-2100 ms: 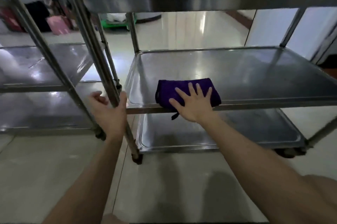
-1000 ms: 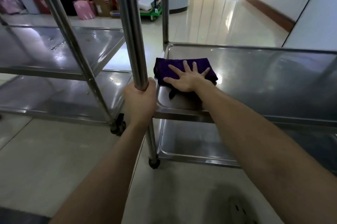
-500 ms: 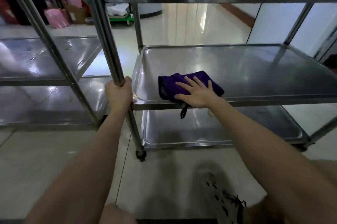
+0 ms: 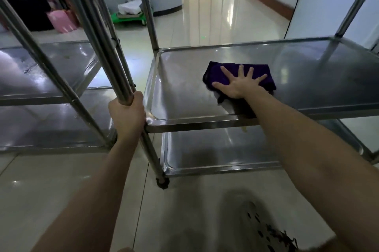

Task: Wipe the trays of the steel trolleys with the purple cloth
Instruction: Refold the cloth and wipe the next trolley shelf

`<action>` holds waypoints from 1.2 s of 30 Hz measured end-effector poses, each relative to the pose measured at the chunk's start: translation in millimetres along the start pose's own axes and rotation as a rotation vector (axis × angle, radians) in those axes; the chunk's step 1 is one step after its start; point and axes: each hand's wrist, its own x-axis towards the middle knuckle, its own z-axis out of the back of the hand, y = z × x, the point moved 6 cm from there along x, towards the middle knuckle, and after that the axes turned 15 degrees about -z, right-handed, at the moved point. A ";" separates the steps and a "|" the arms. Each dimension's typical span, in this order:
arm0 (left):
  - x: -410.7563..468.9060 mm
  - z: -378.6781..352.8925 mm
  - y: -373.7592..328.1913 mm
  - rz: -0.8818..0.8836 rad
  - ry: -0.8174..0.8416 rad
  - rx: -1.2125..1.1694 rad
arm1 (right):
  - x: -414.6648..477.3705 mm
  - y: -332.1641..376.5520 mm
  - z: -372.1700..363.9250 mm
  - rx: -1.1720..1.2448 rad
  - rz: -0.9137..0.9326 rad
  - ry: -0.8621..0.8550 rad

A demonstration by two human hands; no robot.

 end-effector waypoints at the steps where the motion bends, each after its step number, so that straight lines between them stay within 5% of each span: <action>1: -0.6 0.1 0.6 -0.008 -0.005 -0.003 | 7.1 16.2 1.8 -0.014 0.012 0.002; 9: 1.6 -1.9 3.5 -0.059 -0.026 -0.038 | -6.3 189.4 1.3 -0.048 0.276 -0.026; 13: 5.1 -3.6 2.7 -0.049 -0.029 -0.054 | -45.7 218.5 -15.2 -0.033 0.381 -0.027; 23: -0.9 -3.9 -3.3 0.030 0.062 -0.015 | -135.6 107.8 -42.6 0.032 0.483 0.046; 31: 1.2 -3.2 -7.1 0.067 0.099 0.022 | -104.2 -61.2 -24.3 0.084 0.157 0.000; 34: -20.6 12.8 -27.6 -0.121 -0.150 0.241 | -112.9 -71.4 -22.7 0.067 0.101 -0.020; 36: -56.5 3.2 -59.8 -0.493 -0.213 0.373 | -117.9 -59.5 -24.4 0.069 0.098 -0.030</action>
